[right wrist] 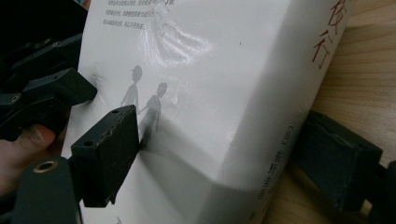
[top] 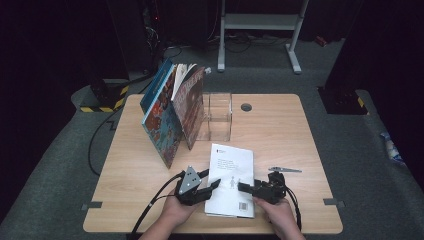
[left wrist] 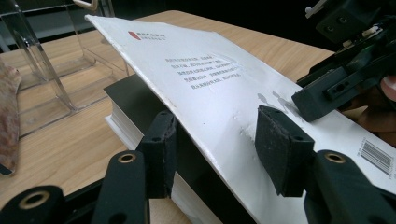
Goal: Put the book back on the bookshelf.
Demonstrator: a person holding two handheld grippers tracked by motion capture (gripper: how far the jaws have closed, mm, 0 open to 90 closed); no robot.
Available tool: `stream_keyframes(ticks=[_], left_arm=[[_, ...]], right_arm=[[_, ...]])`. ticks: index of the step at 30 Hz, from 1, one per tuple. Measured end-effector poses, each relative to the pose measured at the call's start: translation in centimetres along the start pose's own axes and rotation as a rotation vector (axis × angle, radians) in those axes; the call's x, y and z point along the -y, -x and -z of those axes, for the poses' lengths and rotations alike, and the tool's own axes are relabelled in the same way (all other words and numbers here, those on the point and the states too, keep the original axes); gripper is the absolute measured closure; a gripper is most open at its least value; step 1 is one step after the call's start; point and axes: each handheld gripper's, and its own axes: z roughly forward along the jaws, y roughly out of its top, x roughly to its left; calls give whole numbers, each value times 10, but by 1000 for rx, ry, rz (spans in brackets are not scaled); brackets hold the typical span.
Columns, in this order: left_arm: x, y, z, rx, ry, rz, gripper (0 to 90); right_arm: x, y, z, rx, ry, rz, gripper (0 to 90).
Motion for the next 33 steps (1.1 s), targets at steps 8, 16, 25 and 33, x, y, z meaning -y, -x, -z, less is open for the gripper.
stream_keyframes(ticks=[8, 16, 25, 33], left_arm=[[-1, -2, -3, 12, -28, 30, 503], [-3, -2, -6, 15, -49, 56, 504], [-5, 1, -9, -2, -47, 87, 505], [-7, 2, -10, -13, -41, 88, 506]], right_arm=[[2, -4, 3, 22, 17, 25, 185], [2, -8, 6, 48, 31, 53, 197], [0, -14, 12, 90, 74, 106, 233], [-2, -18, 15, 106, 107, 131, 245]])
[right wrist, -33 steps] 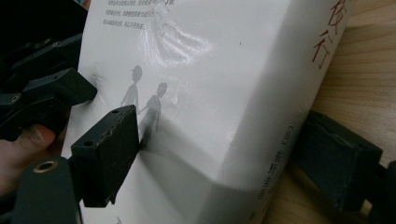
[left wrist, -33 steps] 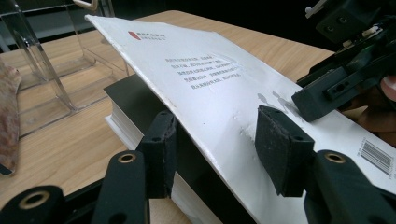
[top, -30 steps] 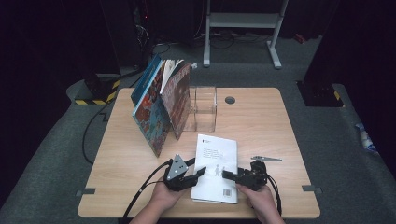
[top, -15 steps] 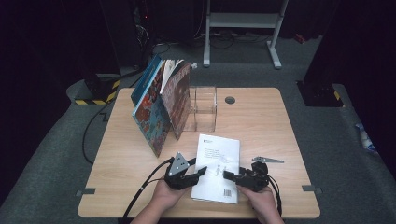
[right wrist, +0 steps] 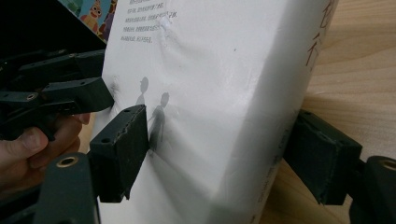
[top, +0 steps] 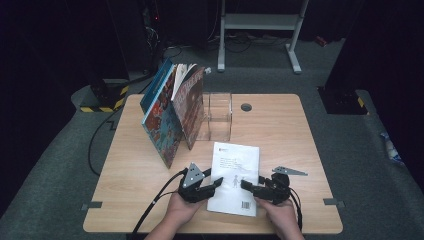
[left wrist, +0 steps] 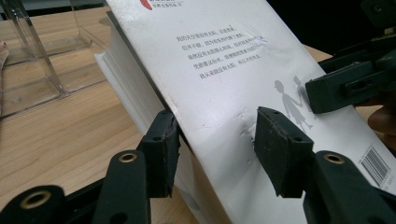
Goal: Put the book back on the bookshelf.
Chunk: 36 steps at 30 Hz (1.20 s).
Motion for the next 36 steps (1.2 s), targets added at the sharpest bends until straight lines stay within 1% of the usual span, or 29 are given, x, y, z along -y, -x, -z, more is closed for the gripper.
stream_keyframes(ticks=[2, 3, 4, 5, 8, 11, 16, 19, 23, 27, 29, 33, 35, 36], left_arm=[[-1, 0, 0, -2, 2, 1, 506], [-2, 0, 0, -4, 2, -5, 506], [-3, 1, 0, -3, 1, -8, 506], [-4, 1, 0, -7, 2, -12, 506], [-5, 0, -1, -4, 9, 3, 506], [-6, -1, -1, 4, 18, 29, 506], [-7, -3, 1, 5, 40, 42, 506], [-8, -4, 1, 0, 46, 40, 506], [-10, -4, 0, -5, 50, 40, 508], [-13, -6, -1, -8, 49, 38, 508], [-16, -7, -3, -10, 53, 46, 510], [-22, -10, -7, -19, 70, 46, 519], [-25, -12, -9, -23, 75, 45, 529], [-27, -14, -10, -29, 73, 33, 531]], right_arm=[[-1, -2, 1, 6, 1, 3, 248], [-2, -2, 2, 10, 6, 15, 252], [-2, -3, 3, 10, 9, 13, 257], [-2, -3, 4, 11, 19, 22, 261], [-4, -6, 6, 25, 36, 45, 267], [-5, -8, 9, 32, 61, 72, 280], [-9, -14, 12, 44, 101, 129, 298], [-11, -16, 14, 48, 111, 152, 304], [-12, -18, 15, 57, 118, 169, 307], [-14, -19, 15, 70, 139, 201, 311], [-16, -19, 15, 75, 146, 206, 317], [-20, -20, 16, 92, 171, 241, 330], [-23, -20, 16, 96, 181, 250, 340], [-24, -19, 16, 102, 183, 256, 341]])
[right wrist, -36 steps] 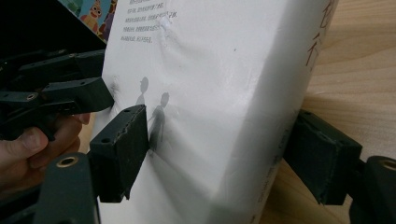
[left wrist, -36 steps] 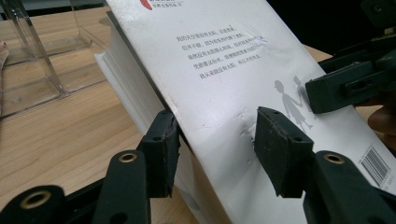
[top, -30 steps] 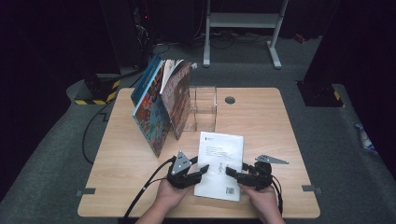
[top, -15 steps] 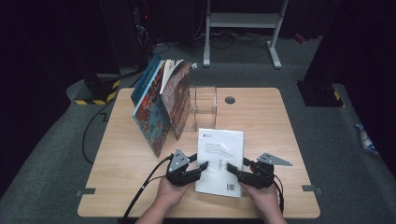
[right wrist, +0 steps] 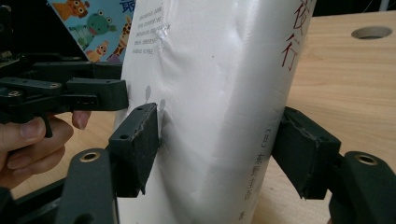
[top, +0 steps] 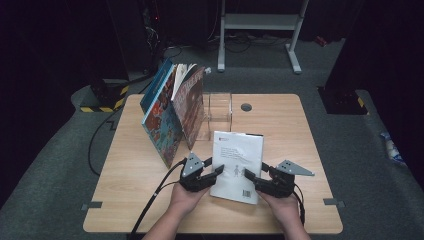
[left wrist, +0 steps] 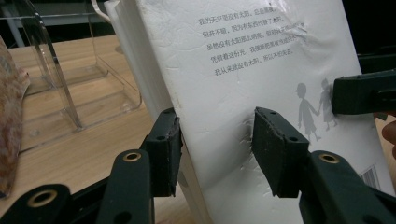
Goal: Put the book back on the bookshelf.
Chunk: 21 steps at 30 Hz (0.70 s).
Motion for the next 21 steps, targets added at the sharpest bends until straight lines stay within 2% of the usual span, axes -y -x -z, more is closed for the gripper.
stream_keyframes(ticks=[4, 11, 16, 19, 21], left_arm=[[-5, -2, -5, -9, 10, -16, 541], [-10, -2, -7, -36, 40, -56, 568], [-6, 3, -1, -41, 57, -75, 586], [-4, 10, 2, -48, 62, -90, 586], [-2, 14, 4, -57, 62, -119, 584]], right_arm=[[-2, 3, -3, 13, 9, 13, 344], [-6, 3, -6, 45, 11, 66, 361], [-2, 1, -3, 45, 25, 95, 360], [1, -1, 1, 44, 31, 96, 362], [4, -2, 3, 48, 32, 100, 361]])
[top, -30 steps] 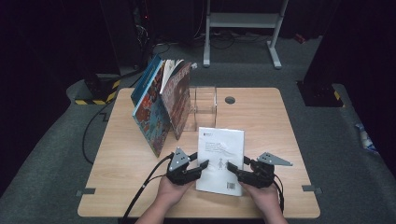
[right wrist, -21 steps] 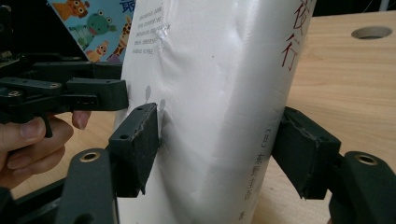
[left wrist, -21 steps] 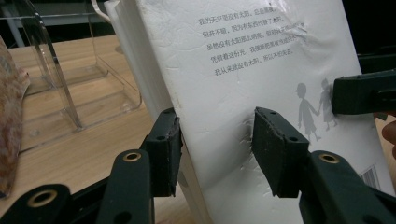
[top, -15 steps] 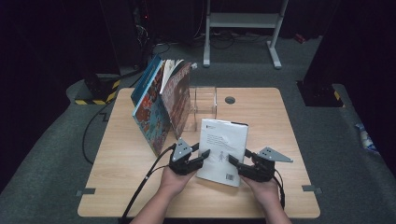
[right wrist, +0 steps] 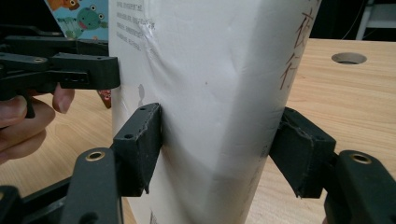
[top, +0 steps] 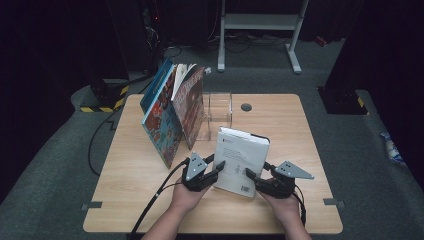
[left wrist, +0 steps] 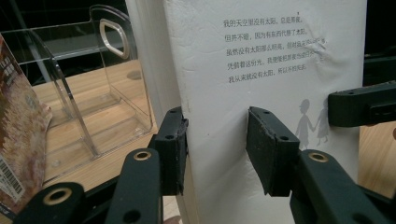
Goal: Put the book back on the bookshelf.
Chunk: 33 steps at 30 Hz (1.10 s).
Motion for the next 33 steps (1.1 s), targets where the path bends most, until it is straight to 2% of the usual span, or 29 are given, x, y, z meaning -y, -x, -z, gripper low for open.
stream_keyframes(ticks=[7, 14, 20, 29, 33], left_arm=[[5, 8, 8, -5, 7, -3, 556], [15, 12, 19, 9, 15, 6, 514], [22, 15, 27, 13, 20, -10, 512], [26, 18, 32, 17, 16, -18, 455], [26, 16, 34, 22, 17, -6, 439]], right_arm=[[5, -8, 6, 11, 15, 12, 363], [8, -15, 12, 8, 32, 50, 368], [12, -22, 16, 6, 49, 80, 368], [16, -26, 19, -2, 58, 117, 369], [17, -26, 20, -2, 64, 131, 370]])
